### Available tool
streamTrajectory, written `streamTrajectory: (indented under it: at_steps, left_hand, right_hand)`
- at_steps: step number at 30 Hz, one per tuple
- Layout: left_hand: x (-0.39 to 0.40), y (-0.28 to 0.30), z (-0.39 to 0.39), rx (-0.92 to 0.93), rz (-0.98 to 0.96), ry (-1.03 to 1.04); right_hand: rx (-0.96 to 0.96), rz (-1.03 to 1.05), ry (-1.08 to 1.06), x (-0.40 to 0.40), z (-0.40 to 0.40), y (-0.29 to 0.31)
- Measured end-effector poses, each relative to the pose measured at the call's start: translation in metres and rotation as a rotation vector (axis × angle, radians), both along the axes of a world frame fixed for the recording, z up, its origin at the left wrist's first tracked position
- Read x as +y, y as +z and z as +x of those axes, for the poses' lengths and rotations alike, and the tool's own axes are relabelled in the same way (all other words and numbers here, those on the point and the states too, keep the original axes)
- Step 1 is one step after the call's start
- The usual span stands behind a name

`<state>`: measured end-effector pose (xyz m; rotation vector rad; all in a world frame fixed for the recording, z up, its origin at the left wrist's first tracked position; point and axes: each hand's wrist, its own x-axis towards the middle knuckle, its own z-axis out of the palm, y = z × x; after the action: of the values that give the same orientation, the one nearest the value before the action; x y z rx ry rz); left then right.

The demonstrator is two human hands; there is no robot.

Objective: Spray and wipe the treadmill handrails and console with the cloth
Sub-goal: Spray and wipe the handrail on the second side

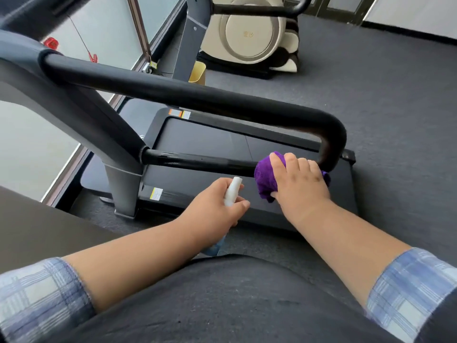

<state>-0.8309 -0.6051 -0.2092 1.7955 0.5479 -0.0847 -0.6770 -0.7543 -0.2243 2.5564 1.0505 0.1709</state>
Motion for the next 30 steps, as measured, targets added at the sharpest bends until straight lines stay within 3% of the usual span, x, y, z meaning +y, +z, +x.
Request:
streamTrajectory:
  at_steps: [4, 15, 20, 25, 30]
  left_hand:
    - [0.004, -0.004, -0.008, 0.013, 0.068, 0.013]
    - [-0.010, -0.013, -0.029, 0.029, 0.149, 0.118]
    - [-0.021, -0.020, -0.046, 0.055, 0.138, 0.251]
    - [-0.049, -0.026, -0.043, 0.062, 0.136, 0.308]
    - [-0.070, -0.023, -0.020, -0.044, 0.081, 0.423]
  right_hand:
    - [0.005, -0.034, -0.007, 0.012, 0.006, 0.001]
    - [0.166, 0.138, 0.125, 0.038, 0.017, -0.012]
    - [0.148, 0.104, 0.188, 0.071, 0.009, -0.012]
    - [0.251, 0.098, 0.269, 0.108, 0.002, -0.012]
    - [0.332, 0.088, 0.289, 0.076, 0.024, 0.004]
